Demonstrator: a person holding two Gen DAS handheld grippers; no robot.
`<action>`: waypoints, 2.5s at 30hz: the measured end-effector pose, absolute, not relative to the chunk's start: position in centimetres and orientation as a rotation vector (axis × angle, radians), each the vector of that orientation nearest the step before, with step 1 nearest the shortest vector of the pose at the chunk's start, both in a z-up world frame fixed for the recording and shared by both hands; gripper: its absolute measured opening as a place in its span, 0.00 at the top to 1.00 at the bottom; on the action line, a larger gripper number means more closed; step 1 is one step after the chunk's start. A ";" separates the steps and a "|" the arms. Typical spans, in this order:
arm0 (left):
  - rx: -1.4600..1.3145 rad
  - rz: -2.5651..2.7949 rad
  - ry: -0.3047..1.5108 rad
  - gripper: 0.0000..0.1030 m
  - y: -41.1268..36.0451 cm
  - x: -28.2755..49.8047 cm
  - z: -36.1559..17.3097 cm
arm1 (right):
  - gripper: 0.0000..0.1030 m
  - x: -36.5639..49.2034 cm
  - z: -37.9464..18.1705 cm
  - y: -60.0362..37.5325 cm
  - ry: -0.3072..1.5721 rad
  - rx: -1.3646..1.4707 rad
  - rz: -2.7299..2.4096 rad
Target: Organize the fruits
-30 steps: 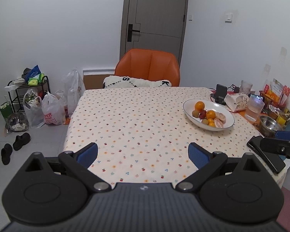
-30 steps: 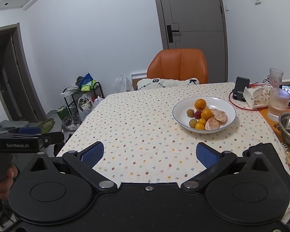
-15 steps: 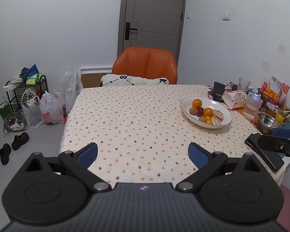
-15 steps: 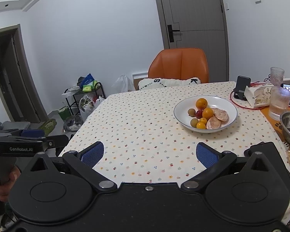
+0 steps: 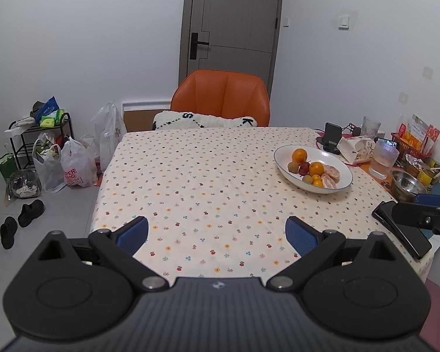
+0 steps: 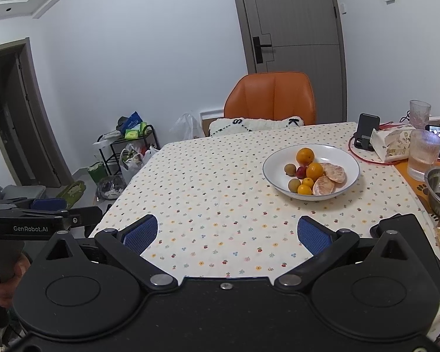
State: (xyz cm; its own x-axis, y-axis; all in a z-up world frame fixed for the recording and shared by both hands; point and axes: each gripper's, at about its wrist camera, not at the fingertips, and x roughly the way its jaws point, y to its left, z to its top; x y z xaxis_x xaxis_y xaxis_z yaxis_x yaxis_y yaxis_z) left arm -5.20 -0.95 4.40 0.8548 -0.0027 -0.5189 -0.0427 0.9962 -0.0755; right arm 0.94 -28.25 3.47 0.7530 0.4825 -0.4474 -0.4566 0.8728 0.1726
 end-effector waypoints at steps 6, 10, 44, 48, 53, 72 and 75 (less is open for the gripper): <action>-0.085 0.022 0.547 0.04 -0.9 -5.2 4.4 | 0.00 0.9 3.4 -28.1 0.510 0.054 0.518; -0.084 0.021 0.549 0.04 -0.8 -5.2 4.4 | 0.00 1.0 3.4 -28.0 0.509 0.053 0.521; -0.080 0.025 0.549 0.04 -0.5 -5.4 4.3 | 0.00 0.9 3.1 -27.9 0.518 0.063 0.542; -0.081 0.025 0.549 0.04 -0.5 -5.4 4.3 | 0.00 0.9 3.1 -27.9 0.519 0.064 0.541; -0.082 0.026 0.550 0.04 -0.5 -5.3 4.3 | 0.00 0.9 3.1 -28.0 0.520 0.063 0.542; -0.074 0.022 0.546 0.04 -0.5 -5.7 4.4 | 0.00 1.0 3.2 -27.9 0.526 0.065 0.540; -0.074 0.023 0.552 0.04 -0.6 -5.6 4.3 | 0.00 1.0 3.1 -28.0 0.529 0.066 0.540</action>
